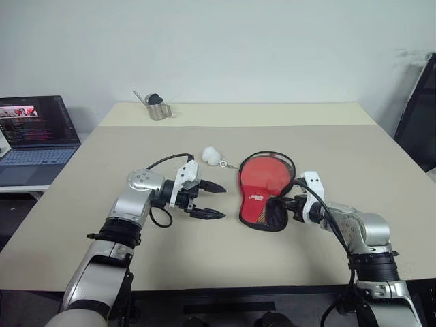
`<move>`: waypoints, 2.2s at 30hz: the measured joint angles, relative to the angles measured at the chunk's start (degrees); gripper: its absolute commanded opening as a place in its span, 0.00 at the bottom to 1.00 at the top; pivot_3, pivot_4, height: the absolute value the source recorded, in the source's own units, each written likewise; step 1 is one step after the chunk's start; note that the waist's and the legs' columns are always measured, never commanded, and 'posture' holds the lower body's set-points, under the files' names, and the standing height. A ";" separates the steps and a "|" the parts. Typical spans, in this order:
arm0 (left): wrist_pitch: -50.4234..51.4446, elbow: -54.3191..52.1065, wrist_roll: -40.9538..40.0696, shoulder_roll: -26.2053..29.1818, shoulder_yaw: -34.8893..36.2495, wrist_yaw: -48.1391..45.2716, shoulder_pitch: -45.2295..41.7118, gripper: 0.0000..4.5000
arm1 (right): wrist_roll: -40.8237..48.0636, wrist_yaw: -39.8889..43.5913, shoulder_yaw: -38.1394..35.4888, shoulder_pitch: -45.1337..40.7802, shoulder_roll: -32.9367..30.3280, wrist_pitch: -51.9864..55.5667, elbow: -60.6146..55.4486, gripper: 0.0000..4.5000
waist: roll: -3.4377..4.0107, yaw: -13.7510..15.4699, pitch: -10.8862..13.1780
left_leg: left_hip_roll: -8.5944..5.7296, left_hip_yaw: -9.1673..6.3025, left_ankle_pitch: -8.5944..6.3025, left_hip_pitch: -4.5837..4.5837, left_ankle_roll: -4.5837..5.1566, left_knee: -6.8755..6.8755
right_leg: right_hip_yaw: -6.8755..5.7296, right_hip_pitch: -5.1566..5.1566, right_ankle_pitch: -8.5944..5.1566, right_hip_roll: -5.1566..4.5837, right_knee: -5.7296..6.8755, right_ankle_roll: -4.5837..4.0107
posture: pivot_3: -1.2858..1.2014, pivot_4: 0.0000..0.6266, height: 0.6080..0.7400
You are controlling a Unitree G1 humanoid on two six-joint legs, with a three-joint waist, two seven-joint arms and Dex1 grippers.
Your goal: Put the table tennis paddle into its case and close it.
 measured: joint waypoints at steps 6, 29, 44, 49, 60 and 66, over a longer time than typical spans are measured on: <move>1.36 -2.96 -2.13 1.86 -2.06 -0.74 1.30 0.89 | 3.71 0.05 -0.11 5.76 -0.51 5.73 -10.32 0.01 | 0.00 0.08 0.00 | 0.00 0.01 0.00 -0.08 0.00 -0.36 | 0.00 -0.20 -0.15 0.01 -0.01 -0.11 | 0.52 0.24 1.00; 1.44 -6.93 -6.80 5.03 -7.93 -1.07 2.67 0.89 | 15.42 0.24 -5.58 22.32 -8.70 20.81 -34.15 0.01 | -0.01 0.53 0.00 | -0.07 -0.02 -0.01 -0.06 0.00 -0.37 | -0.05 -0.17 -0.26 -0.06 -0.03 -0.16 | 0.52 0.24 1.00; 1.26 -6.93 -6.69 4.54 -8.27 -1.18 2.92 0.89 | 15.60 -0.03 -5.97 19.17 -10.99 20.17 -29.49 0.01 | -0.02 0.58 -0.01 | -0.10 -0.03 0.00 -0.04 0.01 -0.26 | -0.01 -0.15 -0.21 -0.07 0.01 -0.10 | 0.52 0.24 1.00; 1.26 -6.93 -6.68 4.30 -8.27 -1.18 3.26 0.89 | 15.55 -1.52 -6.80 19.45 -9.90 20.21 -29.49 0.16 | -0.02 0.59 -0.01 | -0.10 -0.03 0.00 -0.04 0.01 -0.24 | 0.00 -0.13 -0.20 -0.07 0.02 -0.08 | 0.52 0.24 1.00; 1.26 -6.93 -6.67 3.59 -8.00 -1.17 3.96 0.89 | 17.06 -6.11 -17.40 16.75 -8.59 26.18 -37.78 0.99 | -0.02 0.55 -0.01 | -0.09 -0.06 0.00 -0.05 0.01 -0.30 | -0.02 -0.16 -0.22 -0.05 0.02 -0.11 | 0.52 0.24 1.00; 1.06 -6.31 -6.67 2.75 -6.65 -0.63 4.24 0.89 | 18.57 -5.59 -17.12 16.55 -8.32 25.72 -41.95 0.99 | -0.02 0.50 -0.01 | -0.10 -0.06 0.00 -0.04 0.01 -0.30 | -0.01 -0.16 -0.22 -0.05 0.02 -0.11 | 0.52 0.24 1.00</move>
